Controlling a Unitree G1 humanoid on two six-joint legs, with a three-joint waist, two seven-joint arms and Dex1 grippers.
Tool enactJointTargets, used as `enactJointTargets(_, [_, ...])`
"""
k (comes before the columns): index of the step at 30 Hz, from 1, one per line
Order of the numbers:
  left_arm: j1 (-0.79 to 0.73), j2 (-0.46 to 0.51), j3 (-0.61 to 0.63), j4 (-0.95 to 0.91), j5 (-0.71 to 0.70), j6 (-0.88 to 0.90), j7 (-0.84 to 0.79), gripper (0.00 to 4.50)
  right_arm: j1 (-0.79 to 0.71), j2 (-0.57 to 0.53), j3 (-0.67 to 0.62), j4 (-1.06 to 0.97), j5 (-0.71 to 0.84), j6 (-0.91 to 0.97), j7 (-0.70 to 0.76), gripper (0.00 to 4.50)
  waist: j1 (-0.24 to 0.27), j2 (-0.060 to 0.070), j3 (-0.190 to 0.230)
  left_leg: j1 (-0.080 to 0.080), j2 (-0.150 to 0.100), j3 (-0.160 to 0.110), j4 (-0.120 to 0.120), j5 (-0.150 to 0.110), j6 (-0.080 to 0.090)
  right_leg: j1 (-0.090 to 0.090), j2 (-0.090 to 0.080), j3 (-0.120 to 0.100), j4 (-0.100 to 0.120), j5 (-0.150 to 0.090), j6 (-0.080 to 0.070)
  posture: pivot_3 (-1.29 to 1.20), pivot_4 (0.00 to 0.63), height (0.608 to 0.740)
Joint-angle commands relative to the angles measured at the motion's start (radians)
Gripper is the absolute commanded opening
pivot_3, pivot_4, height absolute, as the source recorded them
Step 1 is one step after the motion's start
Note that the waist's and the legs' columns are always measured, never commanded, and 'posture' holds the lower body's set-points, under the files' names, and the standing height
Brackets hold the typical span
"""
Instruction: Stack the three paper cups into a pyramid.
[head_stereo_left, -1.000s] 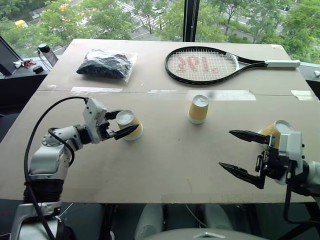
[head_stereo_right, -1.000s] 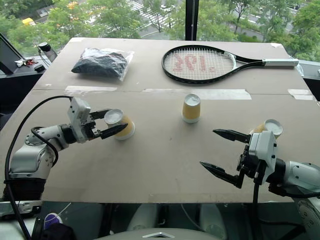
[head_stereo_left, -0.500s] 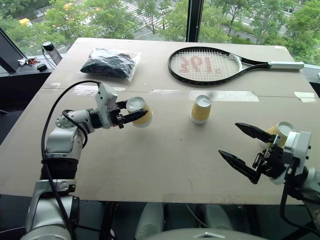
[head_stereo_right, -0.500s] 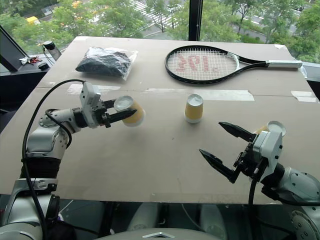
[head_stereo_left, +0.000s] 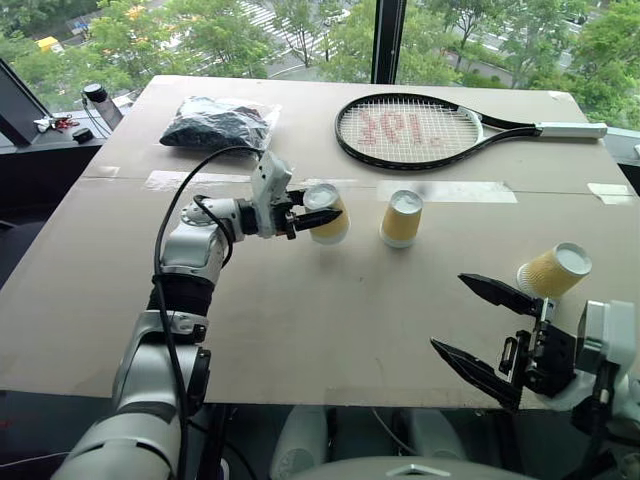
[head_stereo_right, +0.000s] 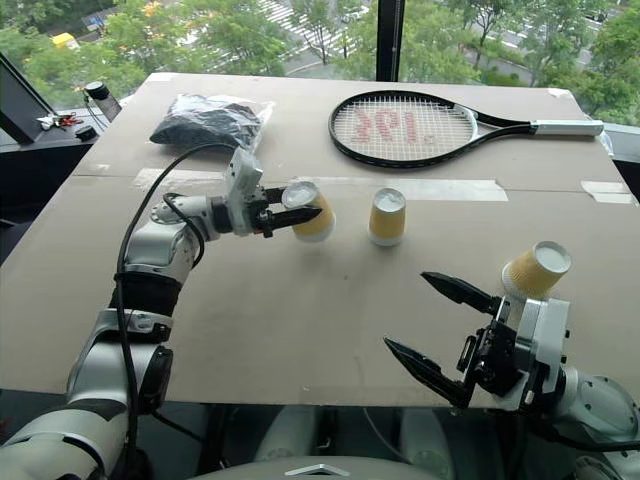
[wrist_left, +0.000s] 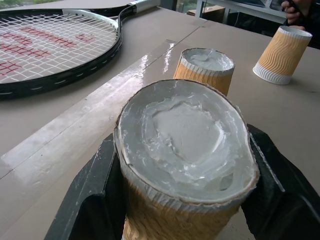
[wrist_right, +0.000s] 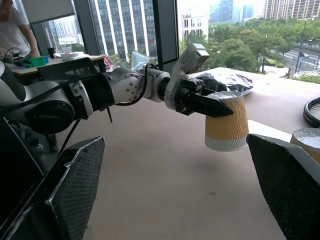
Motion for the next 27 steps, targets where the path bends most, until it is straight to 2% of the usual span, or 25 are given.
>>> enactJointTargets(1, [-0.067, -0.027, -0.017, 0.06, 0.037, -0.069, -0.019, 2.27, 0.058, 0.013, -0.012, -0.017, -0.042, -0.061, 0.012, 4.5, 0.0, 0.0, 0.0, 0.0, 0.0, 0.0, 0.0, 0.0, 0.0, 0.0, 0.0, 0.0, 0.0, 0.0, 0.0, 0.0, 0.15, 0.74])
enactJointTargets(9, [-0.173, -0.12, -0.037, 0.261, 0.125, -0.202, -0.001, 2.27, 0.115, 0.034, -0.003, -0.002, -0.109, -0.115, -0.019, 4.5, -0.002, 0.0, 0.0, 0.0, -0.001, 0.0, 0.0, 0.0, 0.0, 0.0, 0.0, 0.001, 0.0, 0.0, 0.0, 0.0, 0.15, 0.74])
enactJointTargets(15, [-0.212, -0.156, -0.031, 0.374, 0.17, -0.271, 0.007, 2.27, 0.141, 0.045, 0.008, -0.029, -0.132, -0.126, -0.052, 4.5, -0.001, 0.0, 0.0, 0.0, -0.001, 0.0, 0.0, 0.0, 0.0, 0.0, 0.0, 0.001, 0.0, 0.0, 0.0, 0.0, 0.15, 0.74])
enactJointTargets(27, [-0.242, -0.197, -0.01, 0.476, 0.196, -0.331, 0.015, 2.27, 0.178, 0.045, 0.003, -0.049, -0.14, -0.144, -0.073, 4.5, 0.0, 0.0, 0.0, 0.0, -0.001, 0.0, 0.0, 0.0, 0.0, 0.0, 0.0, 0.0, 0.0, 0.0, 0.0, 0.0, 0.15, 0.74])
